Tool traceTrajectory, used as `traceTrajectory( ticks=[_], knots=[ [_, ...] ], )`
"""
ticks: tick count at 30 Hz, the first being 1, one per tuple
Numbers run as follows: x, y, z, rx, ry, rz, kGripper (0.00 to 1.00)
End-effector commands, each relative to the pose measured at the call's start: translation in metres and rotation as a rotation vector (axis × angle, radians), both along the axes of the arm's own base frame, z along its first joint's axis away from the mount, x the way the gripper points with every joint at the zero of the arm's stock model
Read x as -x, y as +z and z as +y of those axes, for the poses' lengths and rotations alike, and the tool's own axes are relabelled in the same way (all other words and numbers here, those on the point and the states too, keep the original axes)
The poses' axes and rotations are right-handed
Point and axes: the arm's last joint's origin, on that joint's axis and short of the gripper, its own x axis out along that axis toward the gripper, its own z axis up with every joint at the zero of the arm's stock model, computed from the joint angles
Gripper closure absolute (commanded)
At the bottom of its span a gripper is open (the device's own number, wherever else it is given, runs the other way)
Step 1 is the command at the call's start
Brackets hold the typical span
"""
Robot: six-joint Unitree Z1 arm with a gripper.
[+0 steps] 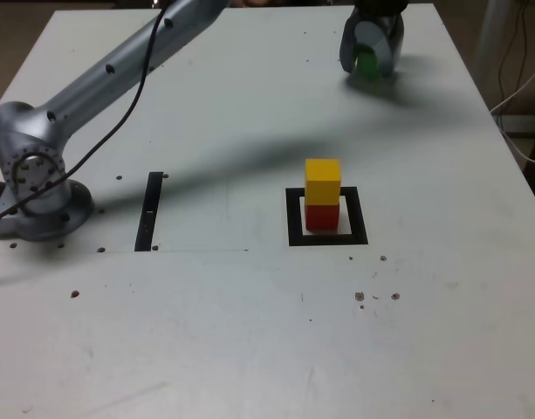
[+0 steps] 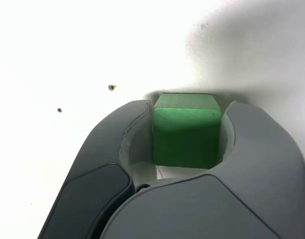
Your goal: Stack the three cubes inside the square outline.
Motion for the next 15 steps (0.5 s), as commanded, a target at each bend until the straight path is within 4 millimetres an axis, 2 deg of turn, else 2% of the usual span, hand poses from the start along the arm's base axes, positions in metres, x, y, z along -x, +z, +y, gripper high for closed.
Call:
traceTrajectory(
  ticks=[1, 6, 9, 12, 15],
  knots=[
    [0.002, 0.015, -0.003, -0.009, 0.001, -0.029, 0.81],
    [0.005, 0.028, -0.007, 0.000, 0.005, -0.049, 0.85],
    [0.009, 0.042, -0.014, 0.002, 0.000, -0.062, 0.86],
    [0.016, 0.067, -0.030, -0.003, -0.012, -0.077, 0.86],
    [0.029, 0.103, -0.055, -0.012, -0.021, -0.103, 0.86]
  ],
)
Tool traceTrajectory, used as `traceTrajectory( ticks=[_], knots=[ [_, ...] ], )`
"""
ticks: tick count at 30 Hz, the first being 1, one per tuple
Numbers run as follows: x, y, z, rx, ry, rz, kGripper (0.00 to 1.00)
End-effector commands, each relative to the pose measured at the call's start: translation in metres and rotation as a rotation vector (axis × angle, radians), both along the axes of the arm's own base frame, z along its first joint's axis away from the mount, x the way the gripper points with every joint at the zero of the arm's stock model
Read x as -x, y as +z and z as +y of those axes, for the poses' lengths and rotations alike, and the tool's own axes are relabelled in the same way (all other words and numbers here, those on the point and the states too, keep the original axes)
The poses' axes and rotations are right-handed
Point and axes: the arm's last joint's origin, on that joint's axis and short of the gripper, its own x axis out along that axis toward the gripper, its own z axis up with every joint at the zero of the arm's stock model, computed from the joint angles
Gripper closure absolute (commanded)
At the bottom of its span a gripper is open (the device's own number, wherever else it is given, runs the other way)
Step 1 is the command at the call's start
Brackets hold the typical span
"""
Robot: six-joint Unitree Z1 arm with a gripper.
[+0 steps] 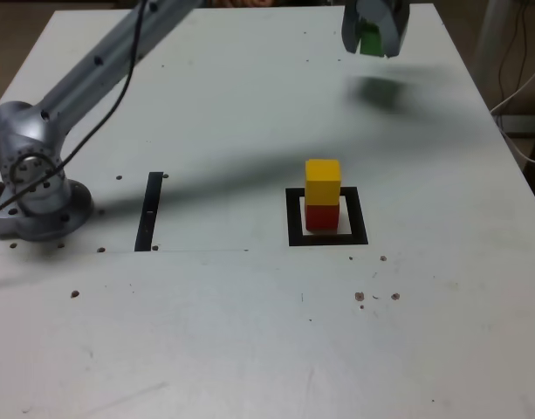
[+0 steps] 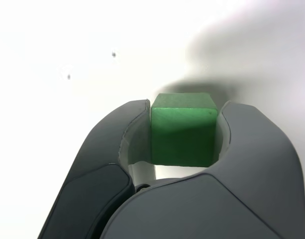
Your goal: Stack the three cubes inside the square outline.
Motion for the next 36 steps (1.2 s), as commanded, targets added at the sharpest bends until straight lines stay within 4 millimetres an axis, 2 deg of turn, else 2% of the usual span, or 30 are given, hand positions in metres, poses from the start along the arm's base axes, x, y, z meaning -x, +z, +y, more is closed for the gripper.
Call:
traceTrajectory(
  ticks=[1, 4, 8, 12, 20, 29, 36],
  knots=[
    [0.023, 0.059, -0.028, -0.031, -0.006, -0.072, 0.86],
    [0.050, 0.097, -0.062, -0.030, -0.001, -0.094, 0.86],
    [0.089, 0.121, -0.103, -0.009, 0.021, -0.082, 0.86],
    [0.125, 0.127, -0.144, 0.013, 0.036, -0.048, 0.86],
    [0.178, 0.121, -0.213, 0.074, 0.093, -0.014, 0.86],
    [0.205, 0.111, -0.259, 0.137, 0.179, -0.003, 0.86],
    [0.200, 0.105, -0.284, 0.171, 0.238, -0.020, 0.86]
  ],
)
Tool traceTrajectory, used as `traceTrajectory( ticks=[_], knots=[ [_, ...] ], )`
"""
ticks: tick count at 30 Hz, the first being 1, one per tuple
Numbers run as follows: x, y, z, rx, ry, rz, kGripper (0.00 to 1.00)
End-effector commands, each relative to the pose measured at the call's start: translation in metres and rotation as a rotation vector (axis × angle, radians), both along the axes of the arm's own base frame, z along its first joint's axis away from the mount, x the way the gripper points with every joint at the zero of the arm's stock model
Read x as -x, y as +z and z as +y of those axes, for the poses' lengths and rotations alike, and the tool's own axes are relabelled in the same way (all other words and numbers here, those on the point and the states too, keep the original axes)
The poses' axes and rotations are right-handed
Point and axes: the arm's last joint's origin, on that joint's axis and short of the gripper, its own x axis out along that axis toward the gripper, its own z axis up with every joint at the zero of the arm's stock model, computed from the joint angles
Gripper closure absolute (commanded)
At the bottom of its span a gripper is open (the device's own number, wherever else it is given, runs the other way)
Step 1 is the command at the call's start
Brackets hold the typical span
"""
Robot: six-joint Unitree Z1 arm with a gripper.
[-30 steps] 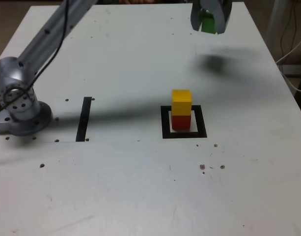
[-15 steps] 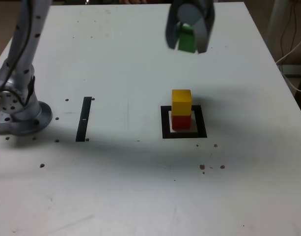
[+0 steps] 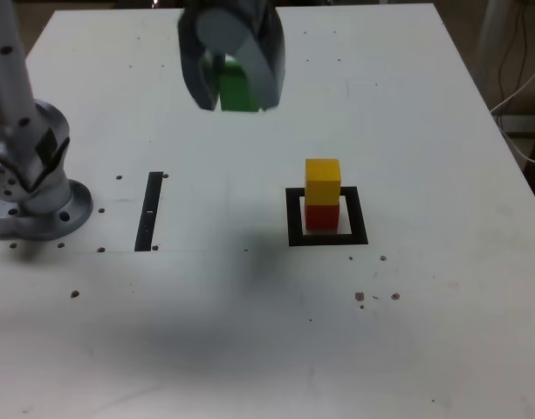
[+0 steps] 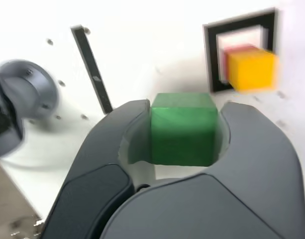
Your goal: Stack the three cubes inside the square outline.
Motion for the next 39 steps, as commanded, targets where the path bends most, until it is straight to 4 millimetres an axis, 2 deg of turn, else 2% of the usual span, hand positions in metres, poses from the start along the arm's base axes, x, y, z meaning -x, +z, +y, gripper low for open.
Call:
traceTrajectory(
  ticks=[1, 11, 24, 31, 39],
  knots=[
    [-0.008, -0.005, -0.007, 0.010, 0.009, 0.013, 0.86],
    [-0.048, -0.026, -0.027, 0.036, 0.058, -0.010, 0.86],
    [-0.094, -0.055, -0.039, 0.016, 0.111, 0.028, 0.86],
    [-0.103, -0.067, -0.039, -0.007, 0.113, 0.046, 0.86],
    [-0.104, -0.075, -0.035, -0.037, 0.121, 0.069, 0.84]
  ],
)
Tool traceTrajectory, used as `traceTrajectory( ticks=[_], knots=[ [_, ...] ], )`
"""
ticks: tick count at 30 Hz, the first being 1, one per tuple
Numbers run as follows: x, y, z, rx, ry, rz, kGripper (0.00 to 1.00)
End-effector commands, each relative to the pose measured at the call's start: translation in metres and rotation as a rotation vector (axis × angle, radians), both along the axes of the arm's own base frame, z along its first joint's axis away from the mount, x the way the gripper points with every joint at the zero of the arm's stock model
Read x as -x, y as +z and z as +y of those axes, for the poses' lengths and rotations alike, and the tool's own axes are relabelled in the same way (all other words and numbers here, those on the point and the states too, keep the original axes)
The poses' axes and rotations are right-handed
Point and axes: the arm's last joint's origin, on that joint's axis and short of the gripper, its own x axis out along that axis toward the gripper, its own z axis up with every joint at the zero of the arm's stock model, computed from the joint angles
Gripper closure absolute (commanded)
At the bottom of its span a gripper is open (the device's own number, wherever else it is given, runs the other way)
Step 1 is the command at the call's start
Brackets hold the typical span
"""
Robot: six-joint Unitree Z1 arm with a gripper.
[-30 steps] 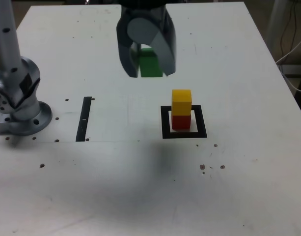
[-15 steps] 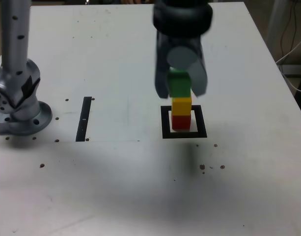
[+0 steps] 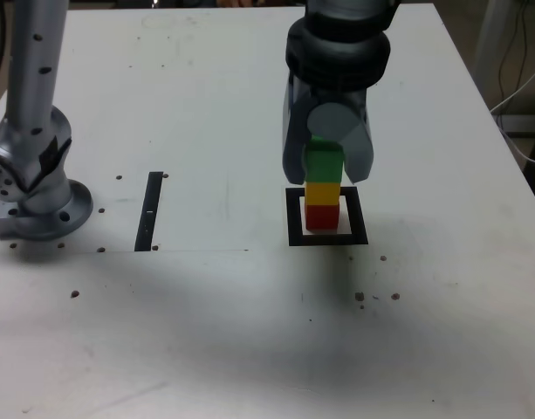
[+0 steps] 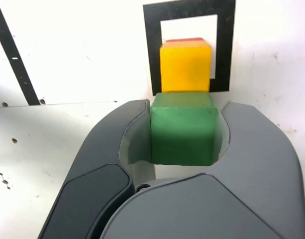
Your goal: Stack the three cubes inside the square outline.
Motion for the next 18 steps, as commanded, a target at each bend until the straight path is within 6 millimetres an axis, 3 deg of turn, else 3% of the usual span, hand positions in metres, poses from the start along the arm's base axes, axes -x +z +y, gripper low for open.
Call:
traceTrajectory(
  ticks=[1, 18],
  knots=[
    [-0.001, -0.003, 0.003, -0.014, 0.008, 0.006, 0.84],
    [-0.007, -0.014, 0.010, -0.034, 0.008, 0.029, 0.79]
  ],
)
